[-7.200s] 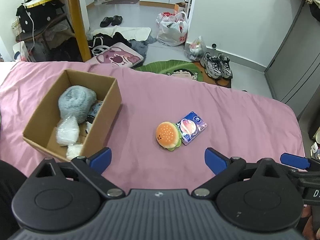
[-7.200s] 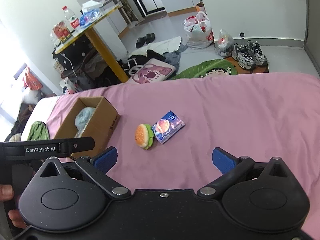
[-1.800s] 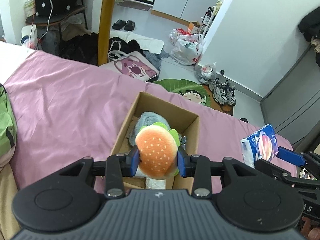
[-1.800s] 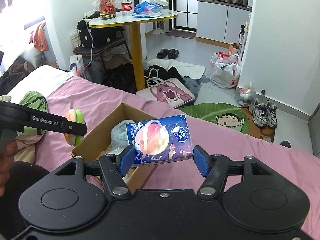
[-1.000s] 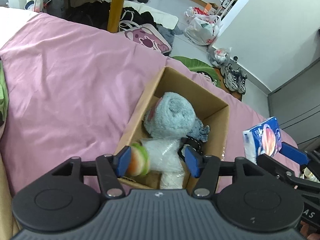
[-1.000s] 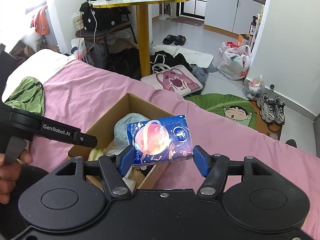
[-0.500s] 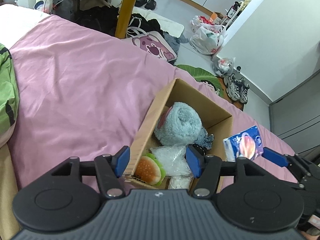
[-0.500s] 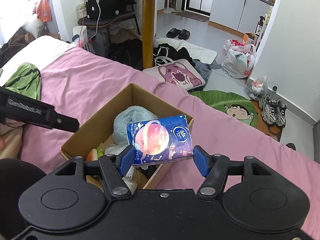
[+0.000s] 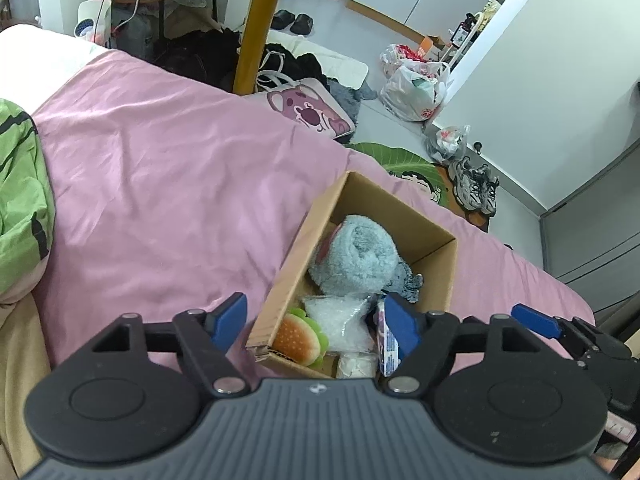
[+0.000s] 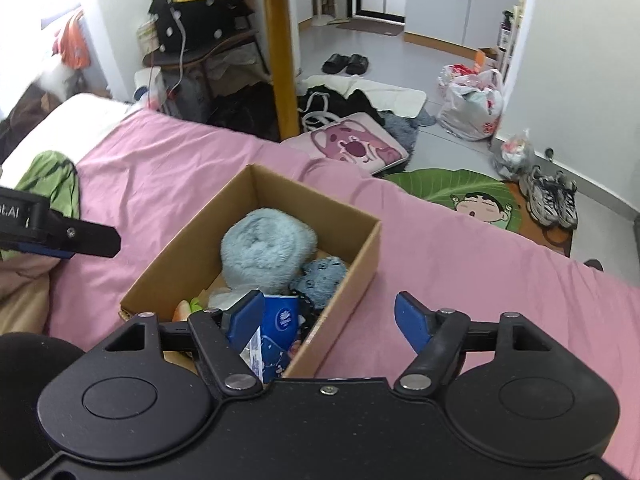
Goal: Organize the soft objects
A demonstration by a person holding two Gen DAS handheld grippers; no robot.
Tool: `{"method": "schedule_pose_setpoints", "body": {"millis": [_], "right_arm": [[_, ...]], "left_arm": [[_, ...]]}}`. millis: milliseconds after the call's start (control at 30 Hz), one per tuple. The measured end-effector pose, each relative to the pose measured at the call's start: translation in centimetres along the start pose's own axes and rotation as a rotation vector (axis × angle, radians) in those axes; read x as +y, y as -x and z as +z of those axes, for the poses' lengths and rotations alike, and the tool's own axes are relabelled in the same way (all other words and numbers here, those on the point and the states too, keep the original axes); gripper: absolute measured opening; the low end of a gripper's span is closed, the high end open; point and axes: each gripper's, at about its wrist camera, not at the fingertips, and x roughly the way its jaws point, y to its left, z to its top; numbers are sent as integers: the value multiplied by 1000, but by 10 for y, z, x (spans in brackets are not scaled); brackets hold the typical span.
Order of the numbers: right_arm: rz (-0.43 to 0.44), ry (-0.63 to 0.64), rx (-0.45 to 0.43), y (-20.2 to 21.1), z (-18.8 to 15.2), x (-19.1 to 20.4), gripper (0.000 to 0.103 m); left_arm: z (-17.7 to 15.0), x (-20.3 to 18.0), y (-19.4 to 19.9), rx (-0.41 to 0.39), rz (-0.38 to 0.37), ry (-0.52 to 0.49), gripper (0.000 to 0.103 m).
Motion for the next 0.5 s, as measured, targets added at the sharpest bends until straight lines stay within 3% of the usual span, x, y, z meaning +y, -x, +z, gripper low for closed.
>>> {"method": "schedule_pose_setpoints", "body": {"millis": [500], "right_arm": [[30,-137,-26,43,-20,-39,72]], "left_arm": [[-10,-42,12,-9,14,-80,84]]}}
